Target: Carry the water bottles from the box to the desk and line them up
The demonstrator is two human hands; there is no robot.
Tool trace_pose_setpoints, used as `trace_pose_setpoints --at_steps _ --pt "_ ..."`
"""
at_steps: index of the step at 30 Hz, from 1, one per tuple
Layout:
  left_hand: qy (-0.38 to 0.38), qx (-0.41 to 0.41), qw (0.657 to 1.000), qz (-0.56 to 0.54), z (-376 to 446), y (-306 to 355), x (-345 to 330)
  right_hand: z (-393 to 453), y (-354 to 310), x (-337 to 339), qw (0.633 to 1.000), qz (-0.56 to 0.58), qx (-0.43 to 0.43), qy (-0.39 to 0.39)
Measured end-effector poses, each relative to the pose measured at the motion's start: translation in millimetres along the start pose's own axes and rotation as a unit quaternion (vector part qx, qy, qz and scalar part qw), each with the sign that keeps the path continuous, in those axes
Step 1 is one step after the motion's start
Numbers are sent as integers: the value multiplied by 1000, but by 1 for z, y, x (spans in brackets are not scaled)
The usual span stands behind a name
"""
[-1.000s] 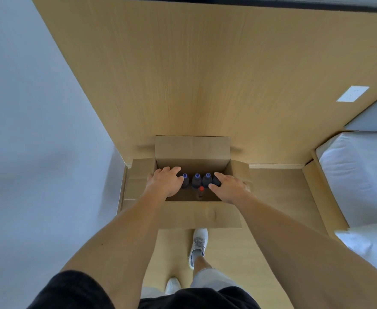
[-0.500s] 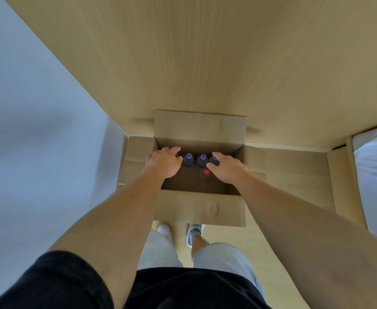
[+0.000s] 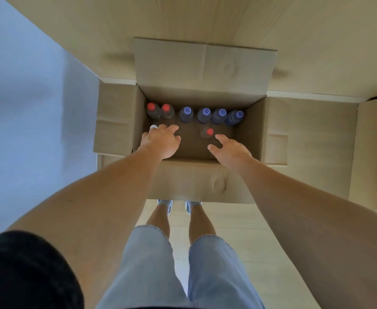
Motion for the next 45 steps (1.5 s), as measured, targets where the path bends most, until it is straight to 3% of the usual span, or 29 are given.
trace_pose_setpoints --at_steps 11,22,28,36,45 --pt "15 23 999 39 91 -55 -55 116 -6 -36 1000 -3 10 8" --pt "103 52 992 47 181 -108 -26 177 -21 -52 999 5 25 25" --pt "98 -20 994 37 214 -85 -33 187 -20 -60 999 2 19 37" --pt "102 -22 995 -5 251 -80 -39 190 3 -66 999 2 6 46" --pt "101 -65 993 -1 215 -43 -72 183 22 -71 999 15 -18 27"
Point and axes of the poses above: each hand's wrist, its own z-axis towards the middle knuckle, its own x-axis out of the back of the hand, y = z × x, the point moved 9 cm from there along z, towards the middle knuckle, and after that the axes turned 10 degrees about -x, right-handed, at the moved point
